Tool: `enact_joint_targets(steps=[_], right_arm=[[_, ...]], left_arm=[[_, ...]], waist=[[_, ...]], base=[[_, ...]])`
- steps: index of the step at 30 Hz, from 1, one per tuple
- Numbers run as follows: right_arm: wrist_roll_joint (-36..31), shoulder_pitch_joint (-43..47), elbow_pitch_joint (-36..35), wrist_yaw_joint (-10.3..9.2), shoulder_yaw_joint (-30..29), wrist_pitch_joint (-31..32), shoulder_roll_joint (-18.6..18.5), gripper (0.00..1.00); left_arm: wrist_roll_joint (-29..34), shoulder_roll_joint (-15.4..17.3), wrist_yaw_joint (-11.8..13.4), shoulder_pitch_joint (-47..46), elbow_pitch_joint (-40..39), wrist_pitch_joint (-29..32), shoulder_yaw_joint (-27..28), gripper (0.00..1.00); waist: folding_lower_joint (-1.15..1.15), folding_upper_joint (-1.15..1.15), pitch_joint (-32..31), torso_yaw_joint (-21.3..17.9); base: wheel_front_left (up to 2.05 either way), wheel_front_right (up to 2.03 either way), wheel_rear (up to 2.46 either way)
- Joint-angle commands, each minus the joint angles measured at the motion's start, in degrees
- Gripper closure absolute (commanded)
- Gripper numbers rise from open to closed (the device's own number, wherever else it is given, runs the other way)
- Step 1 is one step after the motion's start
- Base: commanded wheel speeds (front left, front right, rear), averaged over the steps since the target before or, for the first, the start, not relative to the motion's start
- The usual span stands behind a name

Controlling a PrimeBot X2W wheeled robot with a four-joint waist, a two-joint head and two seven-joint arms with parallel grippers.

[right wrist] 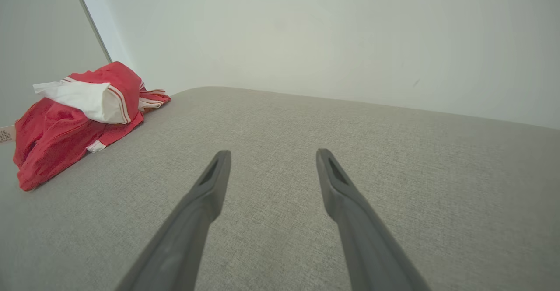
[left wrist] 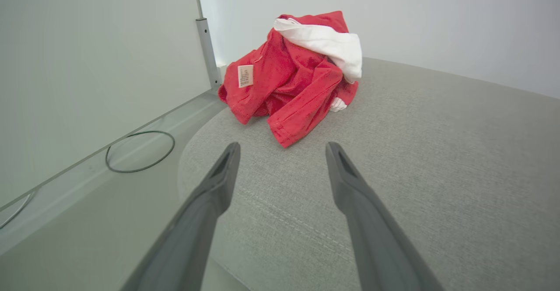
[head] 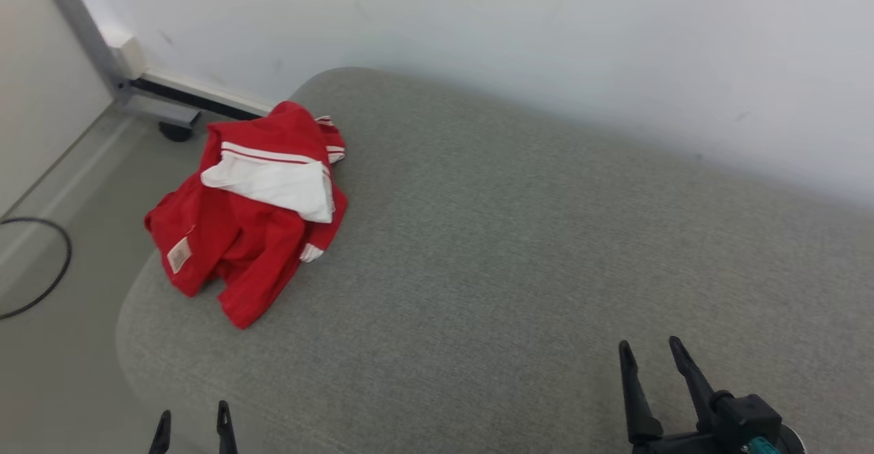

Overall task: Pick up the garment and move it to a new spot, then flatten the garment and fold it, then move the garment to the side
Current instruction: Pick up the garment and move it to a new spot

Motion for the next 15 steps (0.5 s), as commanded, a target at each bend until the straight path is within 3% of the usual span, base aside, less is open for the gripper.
enact_joint_targets(steps=[1,8,15], right_arm=[[-0.1,-0.9,0.0,-0.12,0.7,-0.1,0.1,0.00],[0.9,-4.4,1.6,-0.12,5.5,0.0,-1.5,0.00],[1.6,-4.9,2.4,-0.12,6.1,0.0,-2.1,0.00]], left_arm=[[-0.3,0.2,0.5,1.0,-0.5,-0.2,0.5,0.00],[-2.9,0.1,2.8,3.1,-3.2,-0.2,2.1,0.00],[-3.7,0.1,3.2,3.4,-4.0,-0.2,1.7,0.00]], waist=[[0.00,0.00,0.9,6.6],[0.00,0.00,3.0,7.7],[0.00,0.00,3.8,7.7]], base=[[0.00,0.00,0.00],[0.00,0.00,0.00],[0.00,0.00,0.00]])
